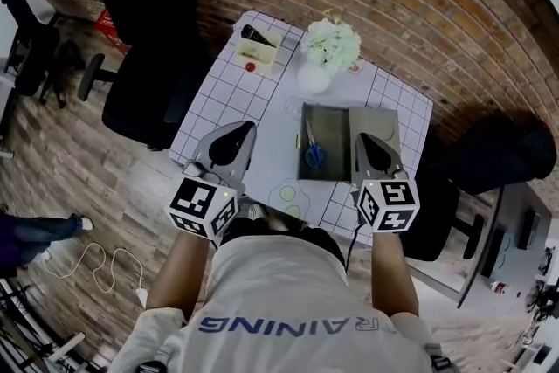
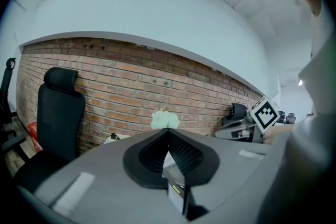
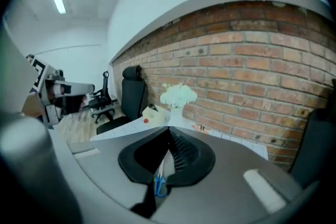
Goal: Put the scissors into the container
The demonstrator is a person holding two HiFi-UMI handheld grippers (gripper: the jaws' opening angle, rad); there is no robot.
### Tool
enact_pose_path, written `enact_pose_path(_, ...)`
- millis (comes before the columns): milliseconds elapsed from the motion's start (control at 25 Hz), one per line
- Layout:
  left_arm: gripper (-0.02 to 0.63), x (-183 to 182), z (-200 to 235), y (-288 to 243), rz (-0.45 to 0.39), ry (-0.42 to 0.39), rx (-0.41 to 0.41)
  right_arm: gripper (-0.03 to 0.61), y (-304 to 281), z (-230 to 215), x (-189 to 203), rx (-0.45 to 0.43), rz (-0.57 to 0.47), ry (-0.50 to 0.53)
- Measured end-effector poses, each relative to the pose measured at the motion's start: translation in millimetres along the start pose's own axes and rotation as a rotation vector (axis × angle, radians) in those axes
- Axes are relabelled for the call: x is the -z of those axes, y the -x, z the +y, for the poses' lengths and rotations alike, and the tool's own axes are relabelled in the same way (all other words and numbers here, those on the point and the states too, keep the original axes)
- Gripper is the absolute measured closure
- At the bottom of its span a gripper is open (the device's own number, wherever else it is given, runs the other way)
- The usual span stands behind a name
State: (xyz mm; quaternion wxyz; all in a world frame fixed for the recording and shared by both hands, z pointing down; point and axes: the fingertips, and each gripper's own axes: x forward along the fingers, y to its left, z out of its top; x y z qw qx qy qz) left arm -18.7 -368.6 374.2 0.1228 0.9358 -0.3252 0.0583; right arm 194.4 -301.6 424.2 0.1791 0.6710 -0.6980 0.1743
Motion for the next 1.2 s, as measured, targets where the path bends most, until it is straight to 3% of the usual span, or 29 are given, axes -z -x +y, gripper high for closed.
enact_pose_path(160,0.615,-6.0,-17.4,-8.2,-0.008,-0.021,0.050,0.563,44.1,-10.7,-42.2,0.050,-0.191,0.002)
enact_pose_path(320,0.615,-7.7,-32.2,-9.3,-0.006,-0.038,0.085,0.563,72.5,-20.3,-55.3,0.098,-0.285,-0.017)
enact_pose_path(1200,0.615,3.3,-56.7,11.0,0.015,-0.042,0.119,0.563,95.4,-3.6,-30.5,0.072,-0.260,-0.013)
